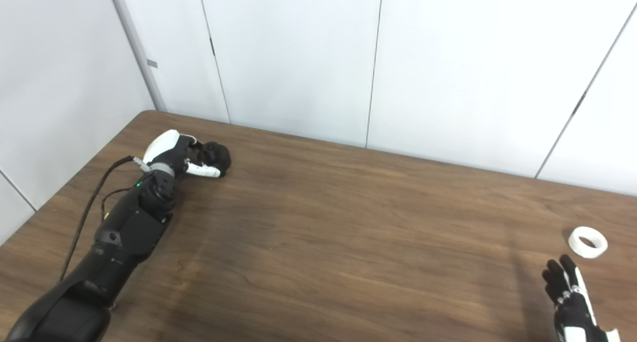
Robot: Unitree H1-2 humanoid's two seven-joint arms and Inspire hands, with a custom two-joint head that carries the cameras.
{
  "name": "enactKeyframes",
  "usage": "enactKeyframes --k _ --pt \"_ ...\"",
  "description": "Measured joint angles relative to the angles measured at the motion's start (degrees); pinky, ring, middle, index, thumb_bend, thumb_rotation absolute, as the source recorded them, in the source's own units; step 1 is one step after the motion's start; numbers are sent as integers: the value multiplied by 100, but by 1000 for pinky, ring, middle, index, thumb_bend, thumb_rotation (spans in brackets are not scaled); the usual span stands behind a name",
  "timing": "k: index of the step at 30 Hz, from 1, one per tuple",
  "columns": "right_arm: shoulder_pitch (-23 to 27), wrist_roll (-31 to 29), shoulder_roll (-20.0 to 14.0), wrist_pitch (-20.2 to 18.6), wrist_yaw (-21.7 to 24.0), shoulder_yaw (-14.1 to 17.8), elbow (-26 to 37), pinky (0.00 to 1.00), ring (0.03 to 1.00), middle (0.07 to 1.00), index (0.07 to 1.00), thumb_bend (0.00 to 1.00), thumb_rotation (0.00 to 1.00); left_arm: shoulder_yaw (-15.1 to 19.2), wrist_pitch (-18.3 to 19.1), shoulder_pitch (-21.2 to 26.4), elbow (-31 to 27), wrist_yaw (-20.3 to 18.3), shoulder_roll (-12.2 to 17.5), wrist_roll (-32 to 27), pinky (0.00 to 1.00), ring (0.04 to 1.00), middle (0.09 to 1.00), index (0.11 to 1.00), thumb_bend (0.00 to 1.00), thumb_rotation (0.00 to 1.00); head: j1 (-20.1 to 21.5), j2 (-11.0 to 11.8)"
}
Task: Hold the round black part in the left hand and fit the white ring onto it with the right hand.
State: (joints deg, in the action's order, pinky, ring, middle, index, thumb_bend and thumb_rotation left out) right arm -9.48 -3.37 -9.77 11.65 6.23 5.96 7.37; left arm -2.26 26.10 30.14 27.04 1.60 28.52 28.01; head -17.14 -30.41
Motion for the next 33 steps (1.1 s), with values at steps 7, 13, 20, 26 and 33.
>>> enactKeyframes --k 7,13,20,26,33 --pt "-25 22 24 -75 0 1 39 952 937 947 970 532 1000 64 -251 -16 0 202 -62 -136 848 890 814 487 515 47 35 0" --pt "-30 24 28 -79 0 2 43 958 939 948 966 534 1000 63 -284 -24 0 257 -62 -145 859 886 801 487 515 47 35 0" --pt "-36 38 38 -128 0 3 54 961 942 948 966 545 1000 33 -454 -97 -13 263 -61 -144 873 874 784 487 516 45 44 -18" --pt "-43 60 47 -127 0 2 62 950 937 949 968 544 1000 -39 -615 -259 -190 271 -50 -88 890 877 771 487 517 44 88 -26" --pt "-48 177 61 -127 -1 0 71 940 931 946 967 538 1000 -283 -670 -481 -779 135 124 130 913 909 790 487 519 45 105 -26"
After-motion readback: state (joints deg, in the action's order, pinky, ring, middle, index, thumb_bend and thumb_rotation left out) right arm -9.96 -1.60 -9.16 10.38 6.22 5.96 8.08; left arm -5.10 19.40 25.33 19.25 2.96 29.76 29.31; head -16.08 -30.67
